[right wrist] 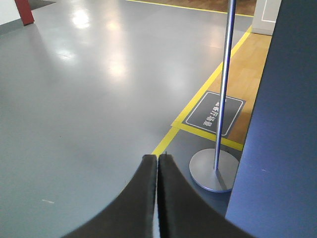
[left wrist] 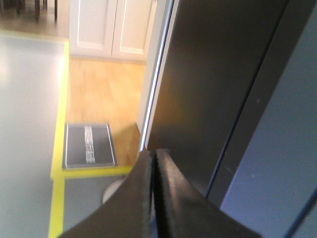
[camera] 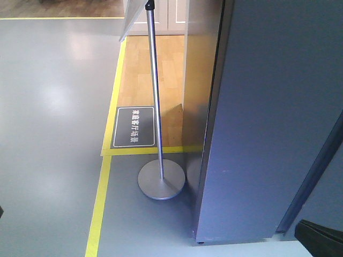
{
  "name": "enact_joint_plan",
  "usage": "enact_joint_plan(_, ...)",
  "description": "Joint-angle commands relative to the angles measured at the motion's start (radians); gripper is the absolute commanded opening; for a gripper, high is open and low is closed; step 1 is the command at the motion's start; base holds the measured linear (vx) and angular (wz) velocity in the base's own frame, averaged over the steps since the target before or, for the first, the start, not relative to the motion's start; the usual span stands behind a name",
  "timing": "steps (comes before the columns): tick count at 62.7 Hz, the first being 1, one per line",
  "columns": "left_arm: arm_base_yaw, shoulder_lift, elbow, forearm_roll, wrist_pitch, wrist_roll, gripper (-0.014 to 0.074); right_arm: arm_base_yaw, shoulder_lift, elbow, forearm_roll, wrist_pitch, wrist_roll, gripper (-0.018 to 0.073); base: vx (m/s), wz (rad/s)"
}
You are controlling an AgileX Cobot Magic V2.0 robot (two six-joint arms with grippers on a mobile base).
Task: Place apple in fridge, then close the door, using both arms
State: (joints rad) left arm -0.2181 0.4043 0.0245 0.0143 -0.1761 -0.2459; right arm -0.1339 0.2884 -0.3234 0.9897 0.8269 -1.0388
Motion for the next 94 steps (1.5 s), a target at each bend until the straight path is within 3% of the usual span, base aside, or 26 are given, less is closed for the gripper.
enact_joint_plan(1,0.005,-0.099,0.024,-0.014,0.033,0.078,-0.0008,-0.003,0.01,-0.025,0.045,-0.028,-0.006,-0.0003,0.0,0.0)
enact_joint_plan(12,0.07,-0.251,0.029,-0.008,0.094,0.169,-0.0008,-0.003,0.01,-0.025,0.045,-0.028,-0.006,-0.0003,0.0,0.0)
enact_joint_plan(25,0.173,-0.428,0.029,-0.008,0.204,0.177,-0.0008,-0.003,0.01,-0.025,0.044,-0.028,-0.006,-0.0003,0.0,0.0)
enact_joint_plan(33,0.199,-0.43,0.029,-0.014,0.232,0.169,-0.0008,-0.003,0.01,-0.025,0.044,-0.028,-0.006,-0.0003,0.0,0.0)
enact_joint_plan(42,0.199,-0.432,0.029,-0.014,0.234,0.12,-0.0008,-0.003,0.01,-0.025,0.044,-0.027,-0.006,-0.0003,0.0,0.0)
enact_joint_plan(94,0.199,-0.431,0.022,-0.014,0.228,0.125,-0.0008,-0.003,0.01,-0.025,0.044,-0.027,-0.006,-0.0003,0.0,0.0)
